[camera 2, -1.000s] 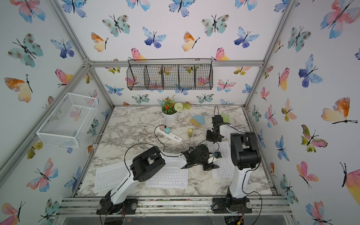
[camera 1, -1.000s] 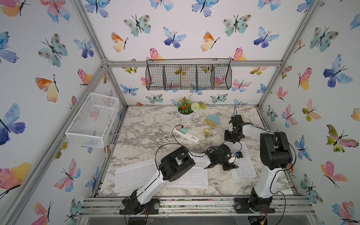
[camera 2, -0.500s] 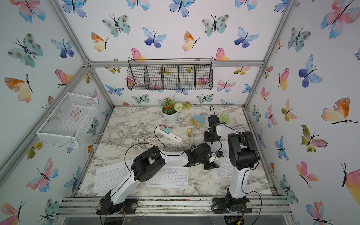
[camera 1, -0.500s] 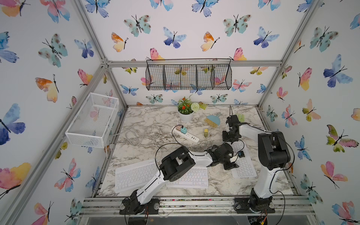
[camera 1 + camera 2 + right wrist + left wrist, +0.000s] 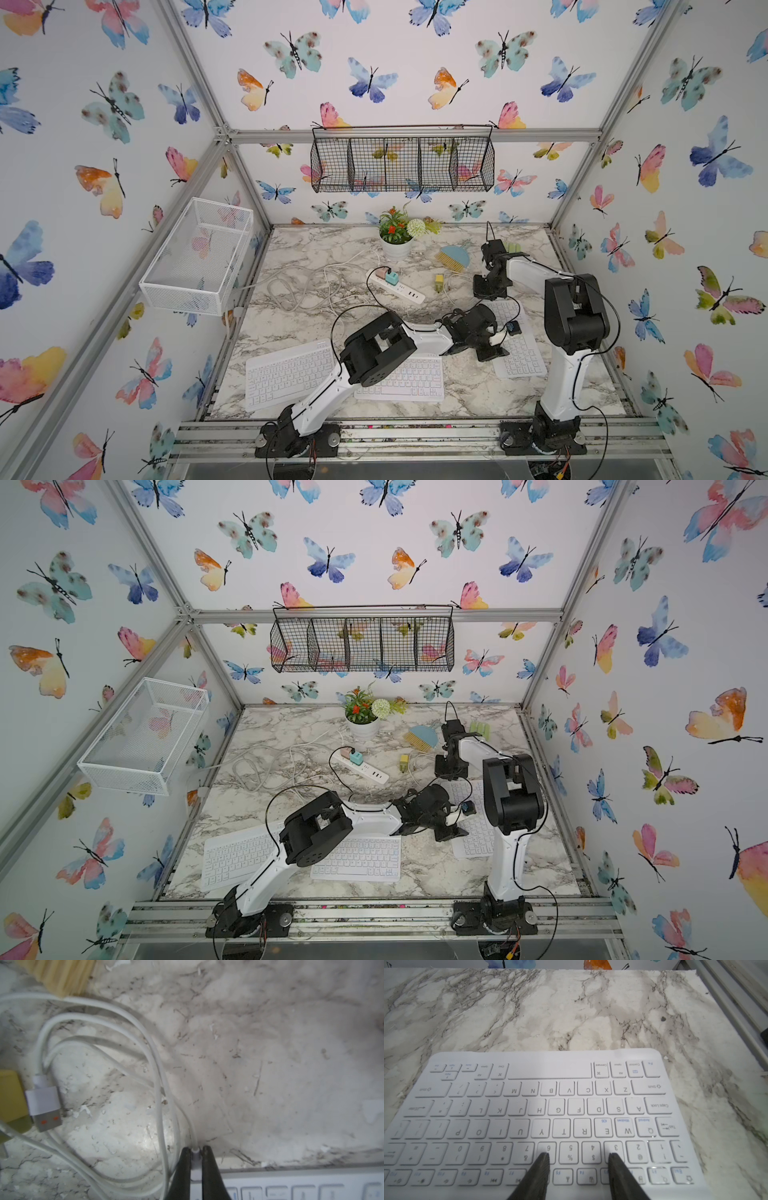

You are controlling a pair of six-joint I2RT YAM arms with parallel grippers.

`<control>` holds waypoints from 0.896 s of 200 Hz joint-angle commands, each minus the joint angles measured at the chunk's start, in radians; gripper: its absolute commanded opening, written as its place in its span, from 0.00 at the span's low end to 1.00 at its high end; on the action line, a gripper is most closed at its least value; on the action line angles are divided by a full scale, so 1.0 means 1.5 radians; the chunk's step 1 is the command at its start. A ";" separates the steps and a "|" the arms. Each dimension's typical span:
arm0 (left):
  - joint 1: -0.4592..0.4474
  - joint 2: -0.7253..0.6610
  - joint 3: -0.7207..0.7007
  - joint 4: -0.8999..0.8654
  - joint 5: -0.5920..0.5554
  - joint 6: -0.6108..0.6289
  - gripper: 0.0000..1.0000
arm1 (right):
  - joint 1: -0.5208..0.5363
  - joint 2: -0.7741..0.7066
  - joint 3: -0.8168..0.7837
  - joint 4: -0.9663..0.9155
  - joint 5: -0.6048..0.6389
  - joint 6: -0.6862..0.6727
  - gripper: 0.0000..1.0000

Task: Unplug the wireless keyboard
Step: Remove the power cord from the keyboard.

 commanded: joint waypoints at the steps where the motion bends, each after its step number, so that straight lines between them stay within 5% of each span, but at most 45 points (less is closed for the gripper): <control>1: -0.001 0.035 -0.032 -0.105 0.005 -0.007 0.48 | 0.003 0.029 0.019 0.053 0.041 -0.021 0.06; 48: -0.002 0.040 -0.031 -0.111 0.013 -0.009 0.48 | 0.033 0.012 -0.022 0.101 0.130 -0.139 0.07; 104: -0.001 0.042 -0.030 -0.117 0.020 -0.012 0.48 | 0.009 0.069 0.054 0.032 0.070 -0.003 0.06; 179: -0.001 0.036 -0.038 -0.111 0.017 -0.008 0.48 | -0.015 0.035 0.036 0.071 0.097 -0.016 0.07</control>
